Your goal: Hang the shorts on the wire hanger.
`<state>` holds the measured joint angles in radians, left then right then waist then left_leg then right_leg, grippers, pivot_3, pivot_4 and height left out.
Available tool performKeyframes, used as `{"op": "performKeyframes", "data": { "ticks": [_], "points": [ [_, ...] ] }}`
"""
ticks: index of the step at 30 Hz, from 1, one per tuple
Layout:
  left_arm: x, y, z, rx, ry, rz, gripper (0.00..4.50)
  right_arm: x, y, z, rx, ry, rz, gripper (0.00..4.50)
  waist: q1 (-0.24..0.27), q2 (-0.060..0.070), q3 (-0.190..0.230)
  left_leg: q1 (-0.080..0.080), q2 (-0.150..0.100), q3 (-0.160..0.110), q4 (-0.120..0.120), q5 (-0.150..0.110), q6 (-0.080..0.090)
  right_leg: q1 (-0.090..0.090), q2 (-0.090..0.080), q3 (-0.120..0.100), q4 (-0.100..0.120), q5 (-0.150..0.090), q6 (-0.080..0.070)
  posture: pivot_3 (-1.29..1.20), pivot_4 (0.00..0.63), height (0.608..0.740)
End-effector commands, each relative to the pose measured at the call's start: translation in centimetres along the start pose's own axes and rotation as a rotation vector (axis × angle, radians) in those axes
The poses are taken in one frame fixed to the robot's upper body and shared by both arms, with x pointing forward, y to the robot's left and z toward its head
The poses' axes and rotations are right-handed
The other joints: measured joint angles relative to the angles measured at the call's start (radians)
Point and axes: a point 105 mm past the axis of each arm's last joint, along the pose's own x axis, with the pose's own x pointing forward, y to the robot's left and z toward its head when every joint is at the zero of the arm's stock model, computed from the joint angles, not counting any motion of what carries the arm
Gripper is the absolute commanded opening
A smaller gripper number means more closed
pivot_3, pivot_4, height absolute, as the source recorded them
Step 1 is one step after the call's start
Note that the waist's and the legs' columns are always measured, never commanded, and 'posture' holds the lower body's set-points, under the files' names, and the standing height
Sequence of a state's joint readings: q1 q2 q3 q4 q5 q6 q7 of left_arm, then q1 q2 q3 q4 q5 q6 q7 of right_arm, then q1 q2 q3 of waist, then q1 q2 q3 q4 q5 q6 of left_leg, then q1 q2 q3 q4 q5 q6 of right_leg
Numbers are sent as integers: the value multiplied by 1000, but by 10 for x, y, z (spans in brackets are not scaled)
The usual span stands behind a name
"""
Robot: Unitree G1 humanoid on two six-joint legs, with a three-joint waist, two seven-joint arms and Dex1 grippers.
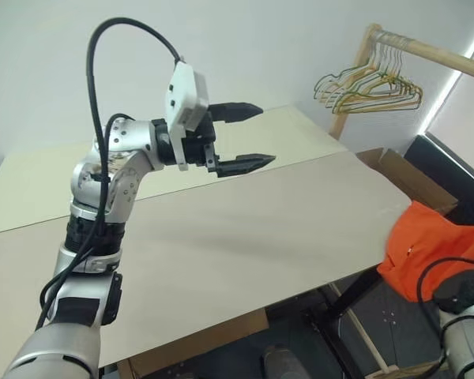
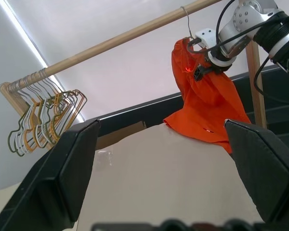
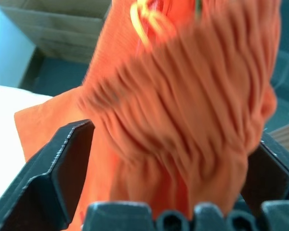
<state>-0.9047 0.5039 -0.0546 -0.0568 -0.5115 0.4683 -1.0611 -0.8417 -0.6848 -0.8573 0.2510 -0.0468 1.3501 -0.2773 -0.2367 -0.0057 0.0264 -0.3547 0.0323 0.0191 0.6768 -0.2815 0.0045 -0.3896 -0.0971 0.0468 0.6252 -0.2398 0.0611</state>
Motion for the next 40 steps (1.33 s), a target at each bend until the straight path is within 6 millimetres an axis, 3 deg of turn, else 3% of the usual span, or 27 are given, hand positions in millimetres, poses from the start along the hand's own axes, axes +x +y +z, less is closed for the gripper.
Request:
{"op": "performKeyframes", "data": {
  "ticks": [1,9,13,15,16,18,20,22,29,34,40],
  "points": [
    [-6,4,13,29,-20,34,4500,-28,7,32,-51,-240,-64,4452,0,0,0,0,0,0,0,0,0,0,0,0,0,0,0,-210,0,740],
    [-16,10,11,5,-3,90,4500,-81,27,53,-238,-723,-252,4452,2,0,0,0,0,-1,-1,0,0,0,0,1,0,0,0,-195,0,740],
    [-22,11,9,-16,0,137,4500,-114,53,53,-323,-988,-230,4452,3,0,0,0,0,-3,0,0,0,0,1,1,0,0,0,-187,0,740],
    [-28,11,5,-24,8,174,4500,-137,82,51,-353,-1145,-87,4452,1,0,0,1,0,-5,-1,0,0,0,1,1,0,0,1,-178,0,740],
    [-31,10,2,-25,9,198,4500,-144,104,46,-384,-1180,65,4452,-2,0,0,1,0,-5,-1,0,0,0,1,1,0,0,1,-178,0,740],
    [-38,7,-4,-25,17,248,4500,-151,147,25,-455,-1134,456,4452,-4,0,0,2,0,-8,-2,0,0,0,3,3,0,0,0,-155,0,740],
    [-47,4,-12,-33,36,303,4500,-162,177,-1,-519,-1062,804,4452,-3,-1,1,3,0,-11,-2,-1,1,1,4,3,0,0,0,-137,0,740],
    [-56,1,-21,-38,67,352,4500,-174,192,-20,-576,-1023,1041,4452,4,-1,1,2,0,-14,-1,-1,1,1,4,2,-1,0,0,-120,0,740],
    [-95,-26,-57,-45,202,467,4500,-202,210,-80,-884,-829,1614,4452,64,-3,2,2,-1,-16,0,-1,2,1,3,0,0,0,0,-34,0,740],
    [-109,-44,-67,-50,273,504,4500,-210,211,-104,-1002,-769,1793,4452,118,-5,3,2,0,-14,0,-1,2,1,4,-3,1,1,-2,6,0,740],
    [-119,-57,-73,-64,333,497,4500,-210,214,-116,-1041,-725,1858,4452,181,-6,4,2,0,-9,0,-1,1,0,5,-5,2,3,-5,30,0,740]
  ]
}}
